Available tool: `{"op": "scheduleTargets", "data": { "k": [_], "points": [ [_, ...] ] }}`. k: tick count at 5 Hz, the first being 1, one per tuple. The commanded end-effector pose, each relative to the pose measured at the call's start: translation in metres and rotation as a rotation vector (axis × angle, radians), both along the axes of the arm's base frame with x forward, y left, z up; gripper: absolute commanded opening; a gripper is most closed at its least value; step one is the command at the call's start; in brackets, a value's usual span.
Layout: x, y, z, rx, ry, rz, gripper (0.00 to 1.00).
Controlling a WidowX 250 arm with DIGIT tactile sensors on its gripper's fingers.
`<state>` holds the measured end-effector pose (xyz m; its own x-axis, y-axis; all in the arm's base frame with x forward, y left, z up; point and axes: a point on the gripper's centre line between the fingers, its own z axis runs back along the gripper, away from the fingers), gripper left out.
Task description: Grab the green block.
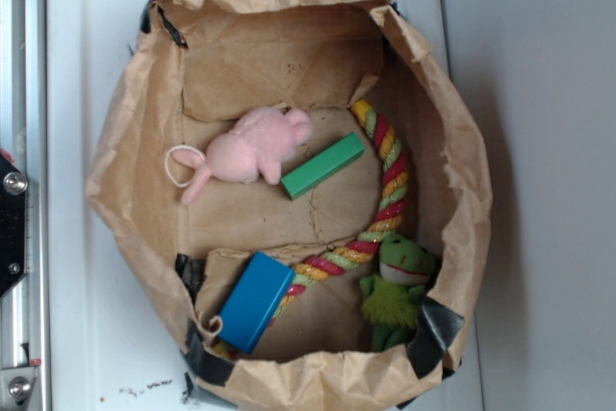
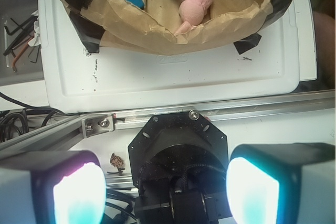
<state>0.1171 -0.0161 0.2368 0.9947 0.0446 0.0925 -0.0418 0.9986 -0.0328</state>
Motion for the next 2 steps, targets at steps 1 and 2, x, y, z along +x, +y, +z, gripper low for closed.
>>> {"op": "scheduleTargets", "data": {
  "k": [1, 2],
  "points": [
    [0.0, 0.0, 0.0, 0.0, 0.0, 0.0, 1.0],
    [0.031, 0.004, 0.0, -0.005, -0.009, 0.048, 1.0]
  ]
}}
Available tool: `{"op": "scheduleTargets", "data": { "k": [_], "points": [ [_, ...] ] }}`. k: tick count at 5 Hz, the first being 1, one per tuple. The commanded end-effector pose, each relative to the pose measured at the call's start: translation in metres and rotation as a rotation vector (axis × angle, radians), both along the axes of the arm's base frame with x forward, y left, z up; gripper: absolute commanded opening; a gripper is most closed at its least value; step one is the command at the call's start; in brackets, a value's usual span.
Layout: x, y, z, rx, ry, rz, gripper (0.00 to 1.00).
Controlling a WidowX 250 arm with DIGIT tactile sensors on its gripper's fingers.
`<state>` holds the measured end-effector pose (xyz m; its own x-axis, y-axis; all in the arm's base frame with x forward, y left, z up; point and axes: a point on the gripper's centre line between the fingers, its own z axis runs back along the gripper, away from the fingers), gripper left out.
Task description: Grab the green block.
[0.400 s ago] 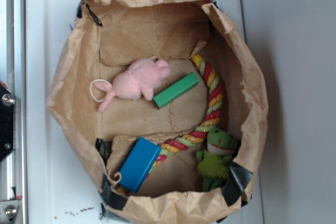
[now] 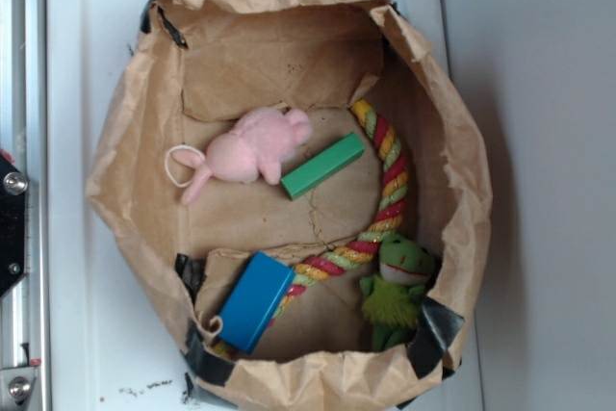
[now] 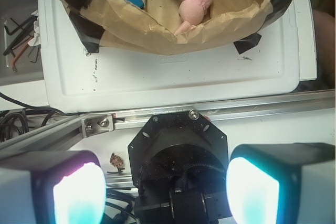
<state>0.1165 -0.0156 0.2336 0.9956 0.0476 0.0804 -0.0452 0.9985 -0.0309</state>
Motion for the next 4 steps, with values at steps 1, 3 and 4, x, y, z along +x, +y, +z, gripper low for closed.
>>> {"op": "scheduleTargets", "data": {
  "k": [1, 3, 4],
  "points": [
    [0.051, 0.01, 0.001, -0.002, -0.034, 0.064, 1.0],
    [0.085, 0.026, -0.013, 0.037, -0.116, 0.069, 1.0],
    [0.103, 0.034, -0.018, 0.03, -0.122, 0.092, 1.0]
  ]
}}
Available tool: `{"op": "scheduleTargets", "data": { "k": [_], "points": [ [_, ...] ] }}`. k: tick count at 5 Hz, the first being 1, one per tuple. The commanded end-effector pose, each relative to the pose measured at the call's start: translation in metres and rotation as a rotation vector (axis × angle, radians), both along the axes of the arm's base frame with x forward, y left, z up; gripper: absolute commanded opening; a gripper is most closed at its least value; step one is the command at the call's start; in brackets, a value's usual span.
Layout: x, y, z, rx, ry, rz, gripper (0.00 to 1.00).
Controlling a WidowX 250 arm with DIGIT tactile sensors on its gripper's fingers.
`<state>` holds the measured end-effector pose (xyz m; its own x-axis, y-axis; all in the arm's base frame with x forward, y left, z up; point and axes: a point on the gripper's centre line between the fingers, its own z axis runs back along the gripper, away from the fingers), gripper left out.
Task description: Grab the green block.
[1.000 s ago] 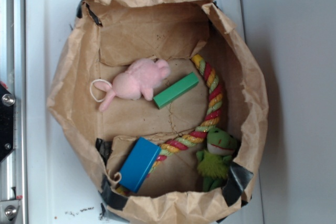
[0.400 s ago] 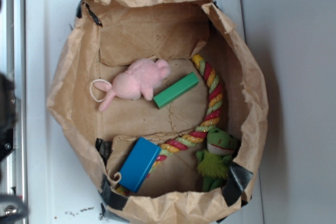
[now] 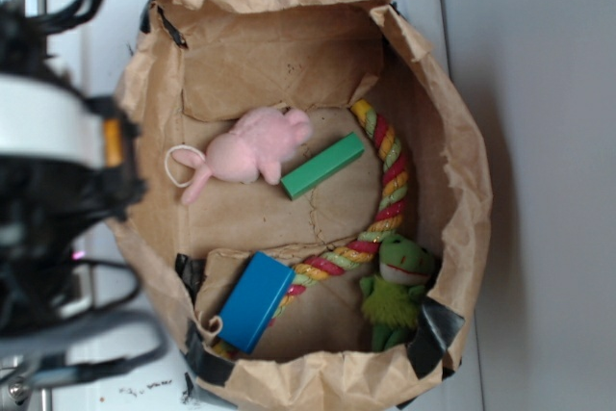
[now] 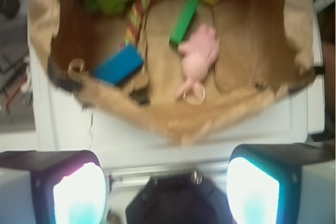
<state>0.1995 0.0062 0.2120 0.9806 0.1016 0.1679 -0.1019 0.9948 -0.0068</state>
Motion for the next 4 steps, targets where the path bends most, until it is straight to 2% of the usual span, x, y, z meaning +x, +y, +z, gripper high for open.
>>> {"op": "scheduleTargets", "data": {
  "k": [1, 2, 3, 4],
  "points": [
    [0.037, 0.024, 0.0, -0.019, -0.057, 0.05, 1.0],
    [0.041, 0.029, -0.009, -0.032, -0.083, 0.082, 1.0],
    [0.053, 0.031, -0.018, -0.095, -0.092, 0.085, 1.0],
    [0.068, 0.032, -0.03, -0.096, -0.095, 0.076, 1.0]
  ]
}}
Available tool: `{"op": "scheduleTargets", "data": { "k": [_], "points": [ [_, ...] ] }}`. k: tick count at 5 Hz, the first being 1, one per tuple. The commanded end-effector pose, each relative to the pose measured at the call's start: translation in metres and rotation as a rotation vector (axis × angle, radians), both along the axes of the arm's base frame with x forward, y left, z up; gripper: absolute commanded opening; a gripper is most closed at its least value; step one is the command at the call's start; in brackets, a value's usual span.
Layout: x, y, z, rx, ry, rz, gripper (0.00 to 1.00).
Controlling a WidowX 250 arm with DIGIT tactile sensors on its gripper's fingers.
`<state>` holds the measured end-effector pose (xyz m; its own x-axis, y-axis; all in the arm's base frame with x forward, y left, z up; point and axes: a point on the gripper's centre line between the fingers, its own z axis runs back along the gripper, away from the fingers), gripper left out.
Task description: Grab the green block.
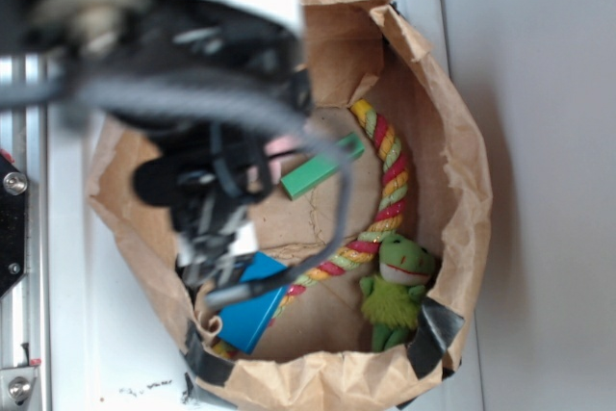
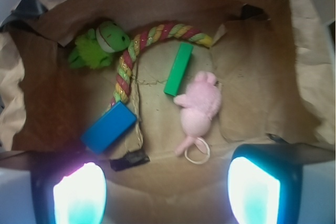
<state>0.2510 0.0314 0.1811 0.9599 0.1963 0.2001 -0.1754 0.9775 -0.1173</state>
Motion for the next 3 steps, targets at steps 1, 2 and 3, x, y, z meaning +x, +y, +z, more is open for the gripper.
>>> {"op": "scheduleTargets", "data": {
  "k": [1, 2, 3],
  "points": [
    [0.021, 0.007, -0.011, 0.018, -0.031, 0.015, 1.0],
    [0.013, -0.004, -0.027, 0.055, -0.04, 0.029, 1.0],
    [0.002, -0.015, -0.038, 0.072, -0.015, -0.002, 1.0]
  ]
}}
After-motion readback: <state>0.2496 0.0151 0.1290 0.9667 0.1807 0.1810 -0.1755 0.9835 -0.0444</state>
